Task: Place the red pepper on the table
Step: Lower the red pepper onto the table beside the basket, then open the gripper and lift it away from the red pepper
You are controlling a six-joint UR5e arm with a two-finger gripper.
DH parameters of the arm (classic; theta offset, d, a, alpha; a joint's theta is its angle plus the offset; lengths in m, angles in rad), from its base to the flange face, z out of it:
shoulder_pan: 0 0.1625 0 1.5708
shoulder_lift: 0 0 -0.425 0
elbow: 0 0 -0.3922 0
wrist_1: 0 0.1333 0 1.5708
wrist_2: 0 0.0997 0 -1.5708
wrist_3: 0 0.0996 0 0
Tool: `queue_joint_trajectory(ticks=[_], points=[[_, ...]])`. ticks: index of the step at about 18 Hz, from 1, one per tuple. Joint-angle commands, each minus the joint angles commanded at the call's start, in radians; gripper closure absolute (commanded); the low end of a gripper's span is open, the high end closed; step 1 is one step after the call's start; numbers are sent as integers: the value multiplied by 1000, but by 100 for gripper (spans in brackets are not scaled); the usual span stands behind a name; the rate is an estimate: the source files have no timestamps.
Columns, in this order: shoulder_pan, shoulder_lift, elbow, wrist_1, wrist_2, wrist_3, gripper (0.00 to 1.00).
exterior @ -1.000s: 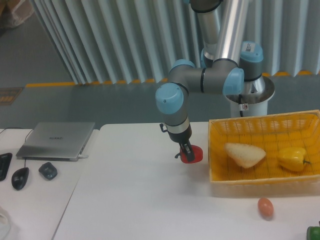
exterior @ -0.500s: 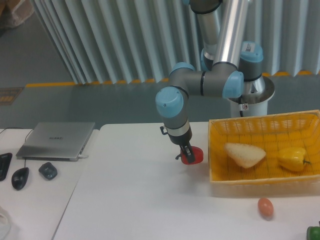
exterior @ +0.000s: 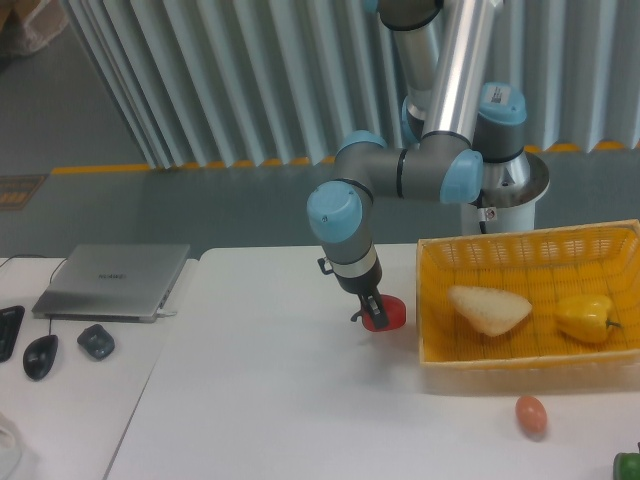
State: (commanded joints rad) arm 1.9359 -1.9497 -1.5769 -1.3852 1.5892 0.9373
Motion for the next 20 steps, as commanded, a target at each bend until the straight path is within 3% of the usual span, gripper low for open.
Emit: queue_joint_trajectory(ticks=[2, 3, 5, 6, 13, 20], points=[[0, 3, 0, 0, 0, 2, 46], [0, 2, 0, 0, 0, 2, 27], [0, -2, 2, 0, 2, -2, 13], [0, -2, 2, 0, 2, -2, 1], [2, 11, 15, -2, 0, -9, 0], [40, 37, 114, 11, 43, 8, 0]])
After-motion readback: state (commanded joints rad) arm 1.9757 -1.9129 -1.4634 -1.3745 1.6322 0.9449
